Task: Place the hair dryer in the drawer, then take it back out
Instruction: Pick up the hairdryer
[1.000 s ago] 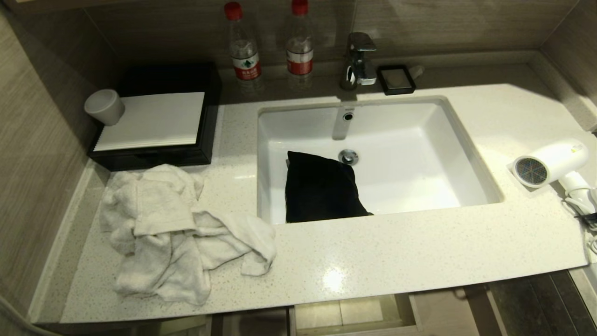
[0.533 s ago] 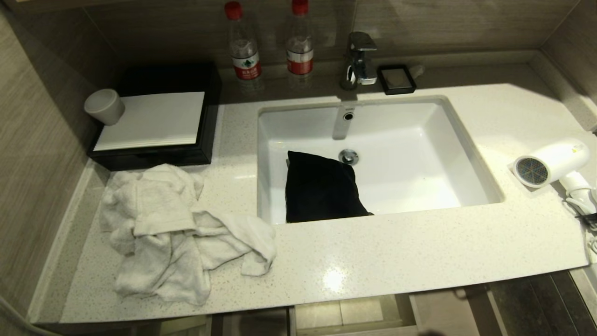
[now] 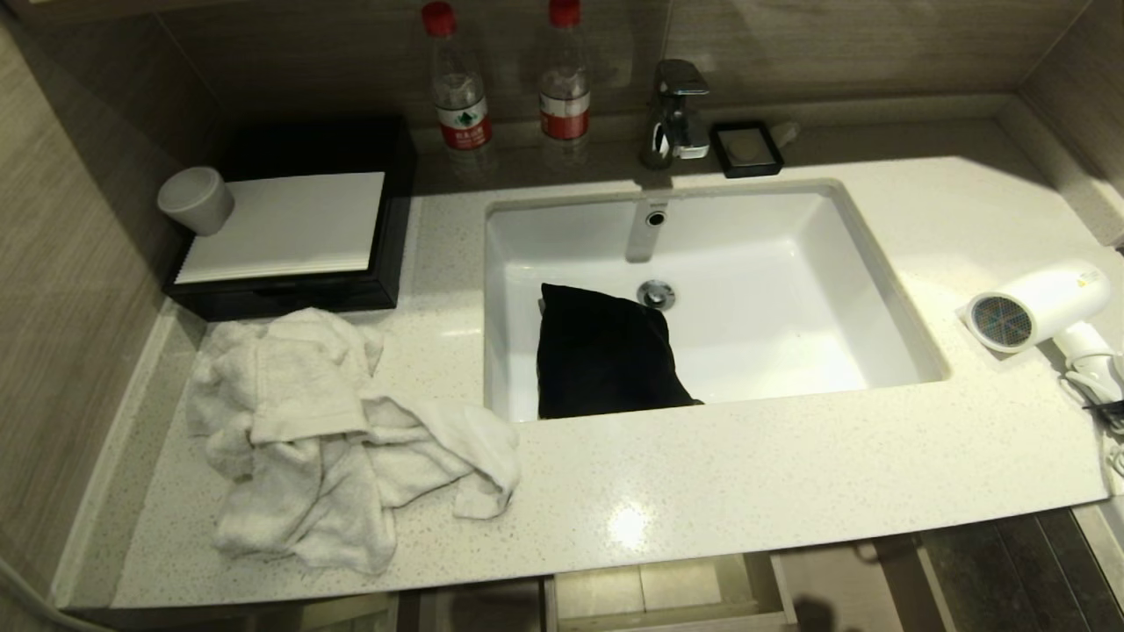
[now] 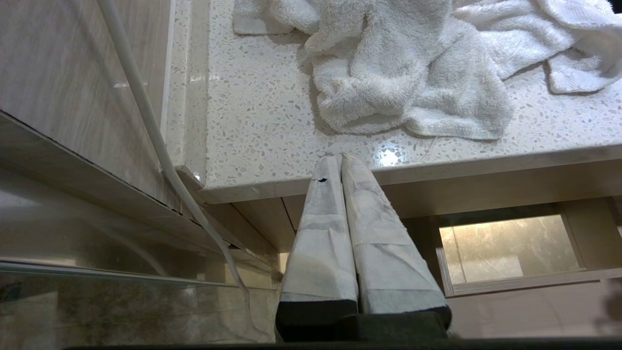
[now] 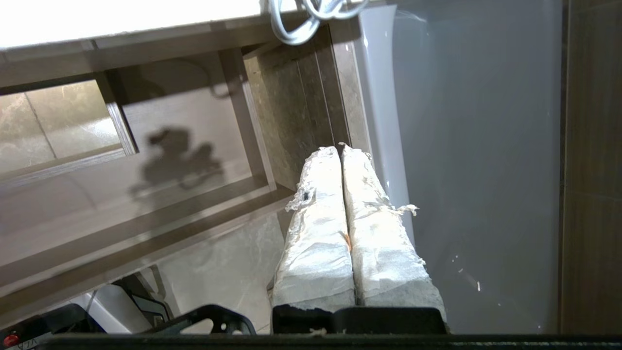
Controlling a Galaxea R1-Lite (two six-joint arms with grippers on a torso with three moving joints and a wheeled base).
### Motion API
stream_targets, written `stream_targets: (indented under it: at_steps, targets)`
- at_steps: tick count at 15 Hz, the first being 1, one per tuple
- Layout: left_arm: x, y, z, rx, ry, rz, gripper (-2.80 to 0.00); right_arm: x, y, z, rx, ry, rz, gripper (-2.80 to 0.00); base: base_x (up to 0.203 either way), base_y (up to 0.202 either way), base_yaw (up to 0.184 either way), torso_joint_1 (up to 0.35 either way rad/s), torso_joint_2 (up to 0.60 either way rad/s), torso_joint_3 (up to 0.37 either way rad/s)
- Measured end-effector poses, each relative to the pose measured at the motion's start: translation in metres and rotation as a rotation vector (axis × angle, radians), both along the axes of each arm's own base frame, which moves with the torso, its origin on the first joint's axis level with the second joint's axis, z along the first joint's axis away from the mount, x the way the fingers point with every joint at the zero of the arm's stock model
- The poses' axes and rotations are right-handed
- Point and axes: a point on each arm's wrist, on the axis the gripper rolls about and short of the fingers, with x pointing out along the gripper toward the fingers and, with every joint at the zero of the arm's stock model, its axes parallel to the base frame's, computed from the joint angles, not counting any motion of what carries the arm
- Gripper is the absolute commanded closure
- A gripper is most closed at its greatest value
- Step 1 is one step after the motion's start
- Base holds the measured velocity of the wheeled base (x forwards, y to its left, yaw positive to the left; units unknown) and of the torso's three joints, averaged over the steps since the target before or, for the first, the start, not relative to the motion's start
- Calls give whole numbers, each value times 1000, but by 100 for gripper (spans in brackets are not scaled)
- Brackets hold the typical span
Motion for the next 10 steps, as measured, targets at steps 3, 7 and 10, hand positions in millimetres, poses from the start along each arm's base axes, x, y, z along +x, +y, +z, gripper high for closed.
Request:
stream_targets:
  at_steps: [3, 7, 10]
  targets:
    - [0, 0, 0, 0, 0, 0, 0, 16, -2, 6, 2, -8, 9, 0, 0, 0, 0, 0, 0, 0]
    - [0, 0, 0, 0, 0, 0, 0, 42, -6, 12, -12, 4, 49, -280, 0, 0, 0, 0, 0, 0]
    - [0, 0, 0, 0, 0, 0, 0, 56, -9, 12, -1, 22, 45, -280, 0, 0, 0, 0, 0, 0]
